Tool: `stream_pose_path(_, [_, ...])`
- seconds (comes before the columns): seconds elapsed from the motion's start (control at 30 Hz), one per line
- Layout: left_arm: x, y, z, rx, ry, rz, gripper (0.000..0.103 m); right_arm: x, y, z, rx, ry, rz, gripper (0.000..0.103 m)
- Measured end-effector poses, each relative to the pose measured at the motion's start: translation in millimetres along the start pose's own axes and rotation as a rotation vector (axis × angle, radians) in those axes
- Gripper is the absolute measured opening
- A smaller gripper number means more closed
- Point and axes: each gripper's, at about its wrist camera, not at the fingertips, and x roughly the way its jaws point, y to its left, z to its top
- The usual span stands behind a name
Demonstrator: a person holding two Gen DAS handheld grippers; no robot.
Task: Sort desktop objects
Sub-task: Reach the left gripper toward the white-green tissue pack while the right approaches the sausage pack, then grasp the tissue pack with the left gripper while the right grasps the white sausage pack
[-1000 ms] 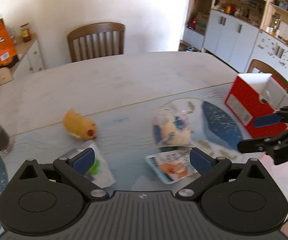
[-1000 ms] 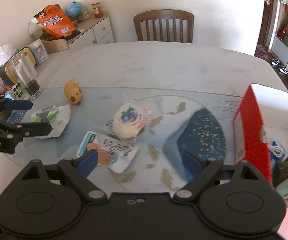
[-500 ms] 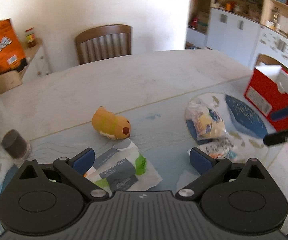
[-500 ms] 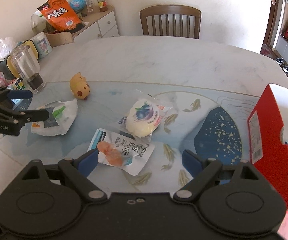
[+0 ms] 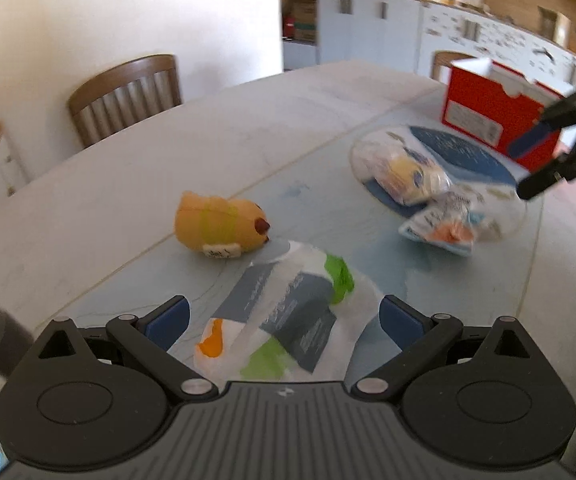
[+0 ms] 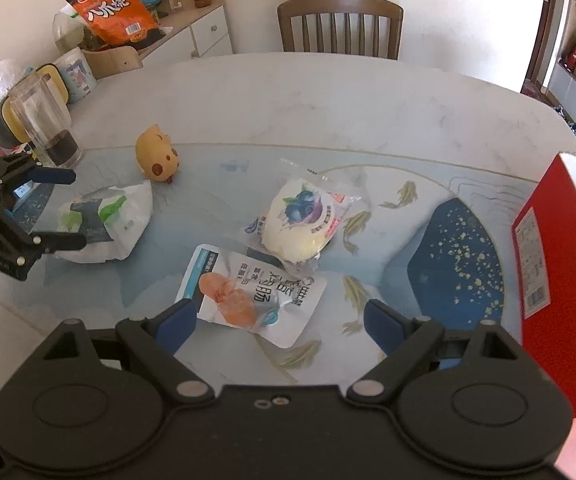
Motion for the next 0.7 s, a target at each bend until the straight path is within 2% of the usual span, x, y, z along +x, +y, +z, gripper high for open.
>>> stream_pose_path(0.23, [19.3,5.9,-11.0,0.052,0.022,-0.045,0.102,15.6,16.3,-2.0,-0.011,-0.003,0.008,0.092])
stream_pose_path(0.53, [41.5,11.7,-19.0,0.057,0.052,-0.040,0.102,37.1,20.3,-3.4,-0.005,0.024,-0.002,0.092])
stream_pose_path(0.7, [46.0,10.2,-17.6,0.032,0.042,-0.033,0.102,41.8,22.5,-1.6,-0.005,0.012,-0.007,0.093])
